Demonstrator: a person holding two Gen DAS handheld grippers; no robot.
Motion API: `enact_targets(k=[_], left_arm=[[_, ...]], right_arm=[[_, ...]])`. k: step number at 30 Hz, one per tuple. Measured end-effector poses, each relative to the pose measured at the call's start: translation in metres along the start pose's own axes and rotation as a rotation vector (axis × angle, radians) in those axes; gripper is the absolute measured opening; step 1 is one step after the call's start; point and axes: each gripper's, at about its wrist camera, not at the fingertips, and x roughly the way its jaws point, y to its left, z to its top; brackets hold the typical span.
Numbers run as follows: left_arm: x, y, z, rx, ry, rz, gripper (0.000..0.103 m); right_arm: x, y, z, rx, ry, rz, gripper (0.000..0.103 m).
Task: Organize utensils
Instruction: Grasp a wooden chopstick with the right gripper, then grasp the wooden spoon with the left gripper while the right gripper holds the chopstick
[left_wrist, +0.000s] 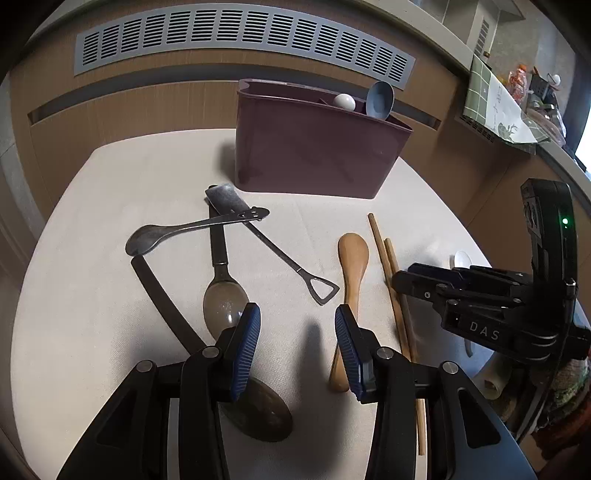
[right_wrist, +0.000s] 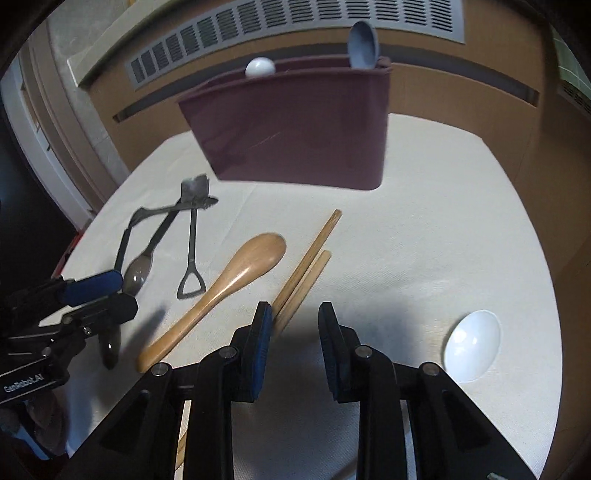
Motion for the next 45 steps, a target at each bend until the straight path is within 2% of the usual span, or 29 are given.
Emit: enact_targets(k=[2, 7, 13, 16, 18, 23, 28, 34, 39, 45], left_arm=[[0.001, 0.001, -0.001, -0.003, 0.003, -0.003, 0.043], [0.001, 0.008, -0.001, -0.024, 0.006, -0.003, 0.043], [0.004, 0.002, 0.001, -0.012, 0.013, -0.007, 0.043], [0.007, -0.008, 0.004, 0.024, 0.023, -0.008, 0.043], [0.011, -0.015, 0.008, 0.052, 0.031, -0.014, 0.043], [0.031, -0.033, 0.024, 0.121, 0.069, -0.054, 0.043], [0.059, -0.048, 0.047, 0.189, 0.115, -0.011, 0.043], [0.080, -0.064, 0.059, 0.236, 0.157, 0.034, 0.043], [0.082, -0.062, 0.064, 0.229, 0.155, 0.050, 0.040], [0.074, -0.054, 0.061, 0.256, 0.156, 0.028, 0.039]], right_arm=[[-0.001, 0.002, -0.001, -0.024, 0.003, 0.000, 0.016], [-0.006, -0.009, -0.008, -0.054, 0.012, -0.033, 0.012], [-0.002, -0.003, -0.004, -0.049, 0.008, -0.036, 0.018], [0.002, 0.005, -0.002, -0.090, -0.008, -0.024, 0.011], [0.000, 0.002, -0.004, -0.102, -0.008, 0.017, 0.006], [-0.015, -0.028, -0.009, -0.035, -0.041, 0.001, 0.005], [-0.042, -0.054, -0.009, 0.054, -0.118, 0.015, 0.005], [-0.057, -0.057, -0.004, 0.060, -0.188, 0.023, 0.005], [-0.060, -0.055, -0.004, 0.065, -0.209, 0.034, 0.005], [-0.058, -0.057, -0.006, 0.076, -0.203, 0.025, 0.005]])
